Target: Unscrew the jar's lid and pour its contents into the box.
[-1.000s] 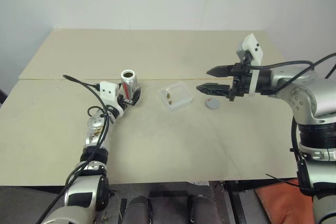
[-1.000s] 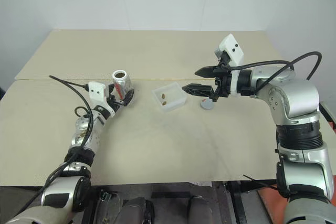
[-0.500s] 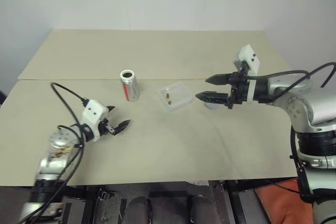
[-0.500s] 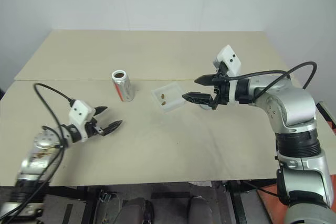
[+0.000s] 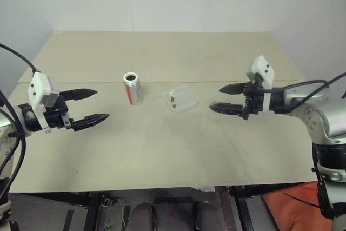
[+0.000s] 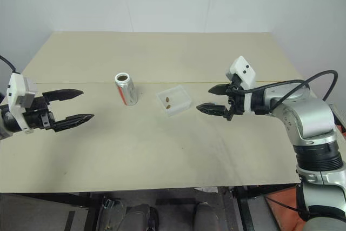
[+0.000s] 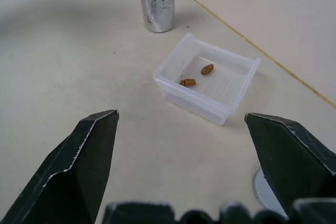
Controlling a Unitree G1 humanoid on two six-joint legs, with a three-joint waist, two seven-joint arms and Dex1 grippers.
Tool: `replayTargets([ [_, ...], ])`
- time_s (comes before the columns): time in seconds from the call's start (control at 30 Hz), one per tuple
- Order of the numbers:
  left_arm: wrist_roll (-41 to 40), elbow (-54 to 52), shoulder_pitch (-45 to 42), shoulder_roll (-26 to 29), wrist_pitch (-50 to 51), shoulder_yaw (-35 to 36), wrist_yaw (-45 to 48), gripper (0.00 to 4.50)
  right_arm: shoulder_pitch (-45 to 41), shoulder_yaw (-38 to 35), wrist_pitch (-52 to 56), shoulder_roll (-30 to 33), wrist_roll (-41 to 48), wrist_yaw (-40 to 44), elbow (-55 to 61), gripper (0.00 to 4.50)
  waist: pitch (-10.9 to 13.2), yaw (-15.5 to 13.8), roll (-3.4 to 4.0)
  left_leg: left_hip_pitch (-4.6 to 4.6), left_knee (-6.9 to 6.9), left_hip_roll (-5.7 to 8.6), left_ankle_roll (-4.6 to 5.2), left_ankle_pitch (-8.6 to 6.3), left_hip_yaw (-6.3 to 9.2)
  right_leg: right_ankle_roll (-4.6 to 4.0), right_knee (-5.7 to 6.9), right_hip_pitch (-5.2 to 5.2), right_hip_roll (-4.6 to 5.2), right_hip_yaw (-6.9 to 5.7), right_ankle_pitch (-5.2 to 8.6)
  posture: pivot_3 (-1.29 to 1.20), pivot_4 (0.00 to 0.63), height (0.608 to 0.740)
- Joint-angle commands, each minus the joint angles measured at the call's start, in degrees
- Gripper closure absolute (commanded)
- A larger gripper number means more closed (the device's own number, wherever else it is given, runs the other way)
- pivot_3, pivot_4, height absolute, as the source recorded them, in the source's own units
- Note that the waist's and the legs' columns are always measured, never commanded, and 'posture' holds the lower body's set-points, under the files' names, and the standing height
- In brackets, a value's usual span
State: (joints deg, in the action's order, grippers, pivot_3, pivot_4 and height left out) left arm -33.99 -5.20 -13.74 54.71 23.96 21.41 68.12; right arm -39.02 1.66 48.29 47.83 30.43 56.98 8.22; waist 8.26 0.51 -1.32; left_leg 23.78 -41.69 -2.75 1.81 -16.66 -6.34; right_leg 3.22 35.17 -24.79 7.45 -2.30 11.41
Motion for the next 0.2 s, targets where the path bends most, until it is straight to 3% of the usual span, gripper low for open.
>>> replayTargets([
  [0.03, -1.92, -1.3, -1.43, -0.42, 0.28, 1.01, -0.66, 0.01, -0.04, -1.82, -0.58, 1.24, 0.05, 0.09, 2.36, 0.0, 0.0, 0.01, 0.0, 0.0, 0.0, 0.0, 0.0, 0.0, 0.0, 0.0, -0.01, 0.0, 0.0, 0.0, 0.0, 0.0, 0.15, 0.74],
  [0.2, -2.2, -1.43, -1.99, -0.72, 0.71, 0.33, -0.77, 0.01, 1.16, -2.8, -0.52, 1.75, 0.31, -0.68, 3.95, 0.0, 0.0, -0.06, 0.0, -0.01, -0.01, 0.0, -0.01, 0.01, 0.01, 0.0, -0.04, 0.0, 0.0, 0.0, 0.0, 0.0, 0.15, 0.74],
])
